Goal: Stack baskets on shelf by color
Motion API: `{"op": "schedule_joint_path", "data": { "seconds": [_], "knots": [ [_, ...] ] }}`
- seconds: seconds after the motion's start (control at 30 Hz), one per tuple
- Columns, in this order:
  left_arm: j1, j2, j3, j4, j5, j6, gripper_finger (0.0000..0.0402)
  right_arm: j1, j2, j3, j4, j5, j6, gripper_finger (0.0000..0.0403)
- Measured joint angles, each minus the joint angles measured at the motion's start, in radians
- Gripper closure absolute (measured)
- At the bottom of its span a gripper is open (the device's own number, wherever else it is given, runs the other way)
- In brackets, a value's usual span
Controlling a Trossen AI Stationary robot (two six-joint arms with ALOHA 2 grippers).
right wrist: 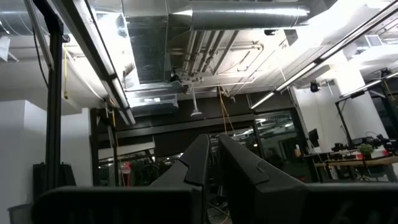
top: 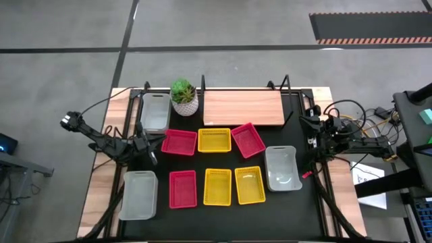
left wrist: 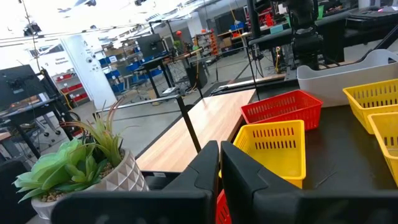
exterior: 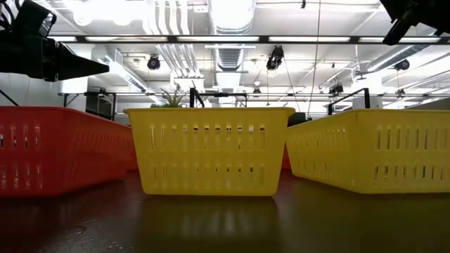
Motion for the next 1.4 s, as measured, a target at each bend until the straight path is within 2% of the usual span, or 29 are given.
{"op": "schedule_joint_path", "data": {
  "seconds": [0.83,0.93,1.13,1.3,1.4],
  "knots": [
    [0.0,0.0,0.0,0.022,0.0,0.0,0.04,0.0,0.0,0.0,0.0,0.0,0.0,0.0374],
    [0.0,0.0,0.0,0.084,0.0,0.0,0.04,0.0,0.0,0.0,0.0,0.0,0.012,0.0374],
    [0.0,0.0,0.0,0.262,0.0,0.001,0.04,0.0,0.0,0.0,0.0,0.0,0.156,0.0374],
    [0.0,0.0,0.0,0.439,0.002,0.002,0.04,0.0,0.0,0.0,0.0,0.0,0.14,0.0374],
    [0.0,0.0,0.0,0.607,0.014,0.003,0.04,0.0,0.0,0.0,0.0,0.0,0.131,0.0374]
  ]
}}
